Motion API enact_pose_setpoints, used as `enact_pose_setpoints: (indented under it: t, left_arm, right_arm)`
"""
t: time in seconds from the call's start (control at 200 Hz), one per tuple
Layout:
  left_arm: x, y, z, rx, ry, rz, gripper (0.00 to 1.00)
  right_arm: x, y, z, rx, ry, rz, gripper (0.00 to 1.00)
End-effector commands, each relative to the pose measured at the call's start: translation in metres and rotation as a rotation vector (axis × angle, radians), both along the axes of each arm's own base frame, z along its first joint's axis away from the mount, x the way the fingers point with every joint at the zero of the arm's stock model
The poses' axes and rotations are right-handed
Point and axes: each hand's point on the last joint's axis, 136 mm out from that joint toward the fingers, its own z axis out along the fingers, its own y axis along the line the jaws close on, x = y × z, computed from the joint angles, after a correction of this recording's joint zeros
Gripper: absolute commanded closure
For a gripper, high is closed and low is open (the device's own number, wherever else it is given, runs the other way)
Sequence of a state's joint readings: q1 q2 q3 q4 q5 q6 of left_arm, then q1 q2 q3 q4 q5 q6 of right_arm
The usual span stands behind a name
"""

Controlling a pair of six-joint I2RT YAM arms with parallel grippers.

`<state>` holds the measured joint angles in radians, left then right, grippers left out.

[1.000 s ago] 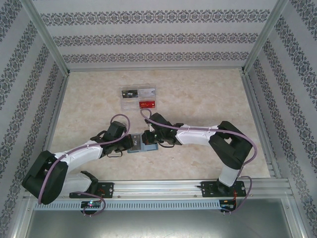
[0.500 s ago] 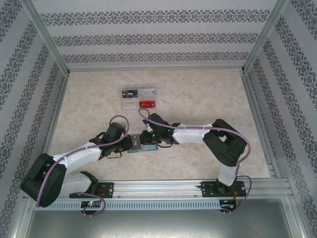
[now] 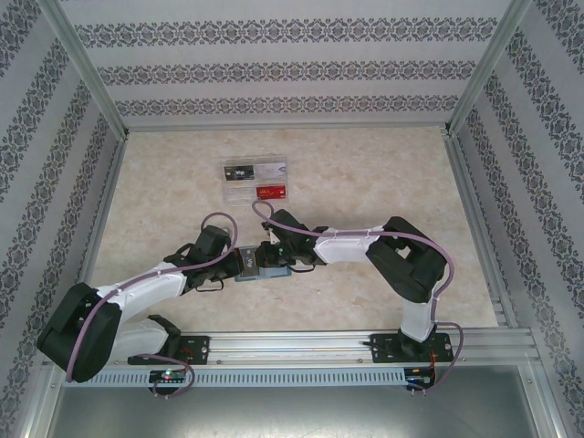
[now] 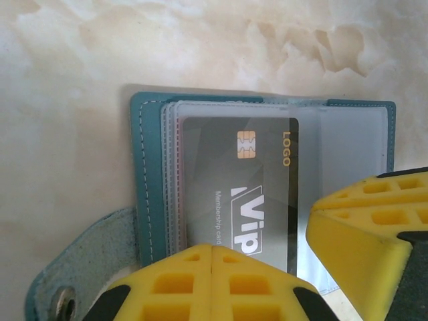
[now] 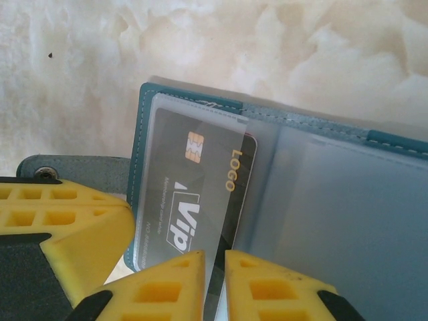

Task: Take the credit cards out of the card holder

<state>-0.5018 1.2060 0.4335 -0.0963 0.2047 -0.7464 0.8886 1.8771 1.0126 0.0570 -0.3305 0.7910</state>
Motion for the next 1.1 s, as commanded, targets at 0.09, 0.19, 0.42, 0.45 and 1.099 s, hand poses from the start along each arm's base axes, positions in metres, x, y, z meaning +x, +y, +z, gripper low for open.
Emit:
enact_pose_setpoints:
  t: [0.09,0.19,0.42,0.45,1.099]
  left_arm:
    - [-0.004,0.011,-0.014,0.048,0.030,0.015,1.00]
    - [-0.004,0.011,-0.016,0.049,0.035,0.017,1.00]
    - [-0.004,0.009,-0.016,0.037,0.034,0.016,1.00]
    - [-0.004,0.009,-0.016,0.036,0.037,0.015,1.00]
    - [-0.006,0.018,-0.022,0.085,0.061,0.037,1.00]
  right_arm:
    - [-0.003,0.010,-0.002,0.008,0.008,0.008,0.82]
    - [-0.003,0.011,-0.004,0.009,0.016,0.009,0.82]
    - [-0.004,0.013,-0.007,0.018,0.031,0.012,0.82]
    - [-0.005,0.014,-0.007,0.023,0.036,0.014,0.82]
    - [-0.003,-0.001,-0.008,0.020,0.047,-0.038,1.00]
